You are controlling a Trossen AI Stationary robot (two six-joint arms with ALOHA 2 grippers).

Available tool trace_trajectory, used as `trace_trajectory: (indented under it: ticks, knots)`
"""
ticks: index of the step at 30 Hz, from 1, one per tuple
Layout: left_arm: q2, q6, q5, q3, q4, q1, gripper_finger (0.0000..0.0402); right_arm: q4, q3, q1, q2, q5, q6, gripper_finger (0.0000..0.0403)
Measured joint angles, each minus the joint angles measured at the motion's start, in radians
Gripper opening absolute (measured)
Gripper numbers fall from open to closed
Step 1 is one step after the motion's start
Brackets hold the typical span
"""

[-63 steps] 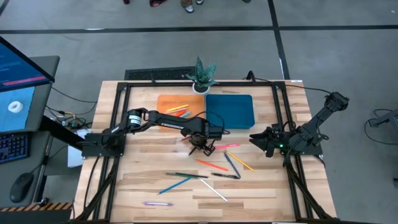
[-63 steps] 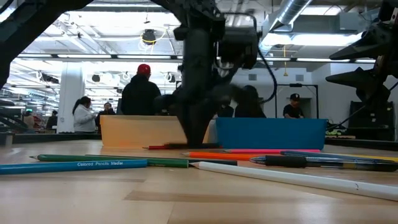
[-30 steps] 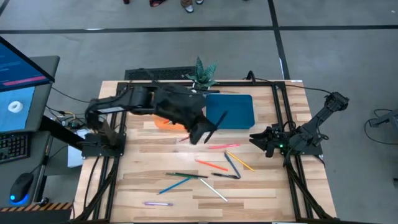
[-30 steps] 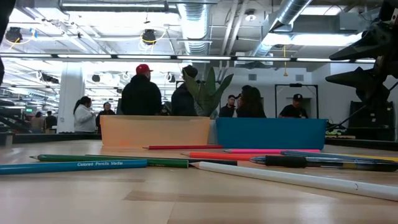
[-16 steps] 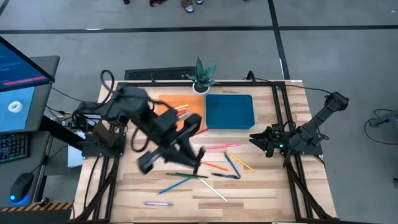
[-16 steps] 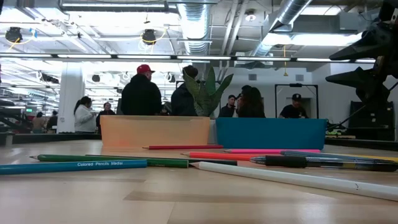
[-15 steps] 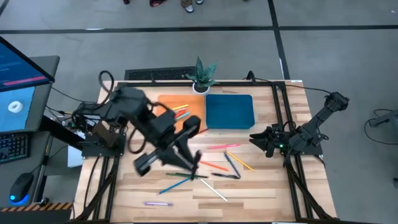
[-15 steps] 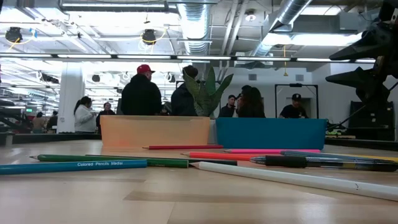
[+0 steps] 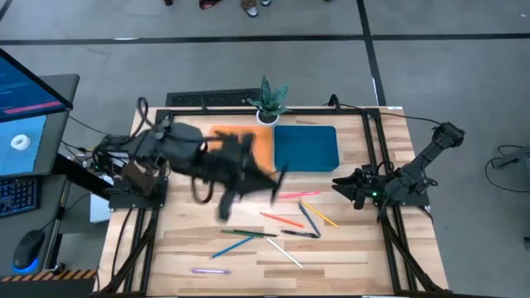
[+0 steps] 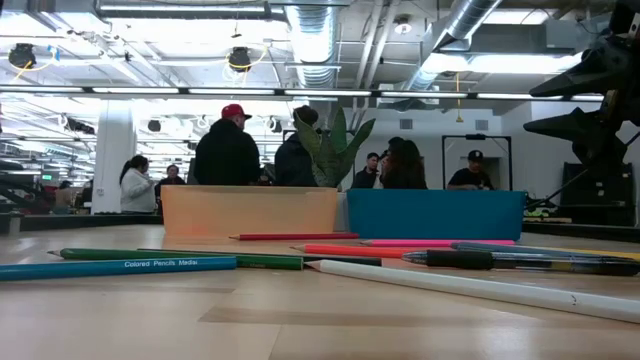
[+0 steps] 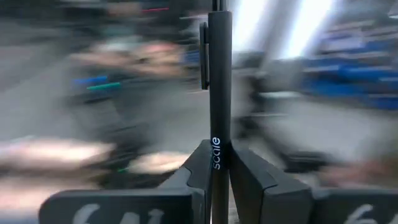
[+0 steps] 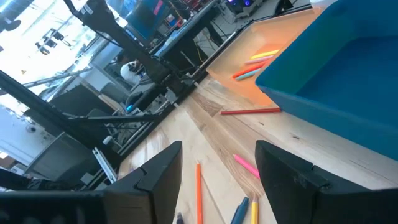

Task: Sort pens & pencils
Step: Put the top black pen into the orange bin

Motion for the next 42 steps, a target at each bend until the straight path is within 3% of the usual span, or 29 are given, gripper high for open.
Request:
trace_trajectory:
  ticks: [5, 8, 12, 16, 26, 32, 37, 42]
  knots:
    - [-0.017, -0.006, -0.467, 0.001, -0.295, 0.073, 0.0027, 0.0, 0.0, 0.0, 0.0, -0.001, 0.001, 0.0225]
    - [-0.016, -0.04, -0.525, -0.001, -0.46, 0.149, 0.0027, 0.0, 0.0, 0.0, 0.0, -0.001, 0.001, 0.0225]
    - [-0.01, -0.064, -0.476, -0.071, -0.617, 0.263, 0.0027, 0.0, 0.0, 0.0, 0.0, -0.001, 0.001, 0.0225]
    - [-0.01, -0.033, -0.363, -0.222, -0.589, 0.378, 0.0027, 0.0, 0.0, 0.0, 0.0, -0.001, 0.001, 0.0225]
    - [-0.013, 0.056, -0.069, -0.737, -0.229, 0.615, 0.0027, 0.0, 0.0, 0.0, 0.0, -0.001, 0.027, 0.0225]
    - [-0.008, 0.099, -0.01, -0.985, -0.038, 0.688, 0.0027, 0.0, 0.0, 0.0, 0.0, -0.001, 0.027, 0.0225]
    - [-0.008, 0.083, 0.063, -1.121, 0.101, 0.716, 0.0027, 0.0, 0.0, 0.0, 0.0, 0.0, 0.027, 0.0225]
    - [-0.008, 0.095, 0.117, -1.174, 0.167, 0.692, 0.0027, 0.0, 0.0, 0.0, 0.0, 0.001, 0.027, 0.0225]
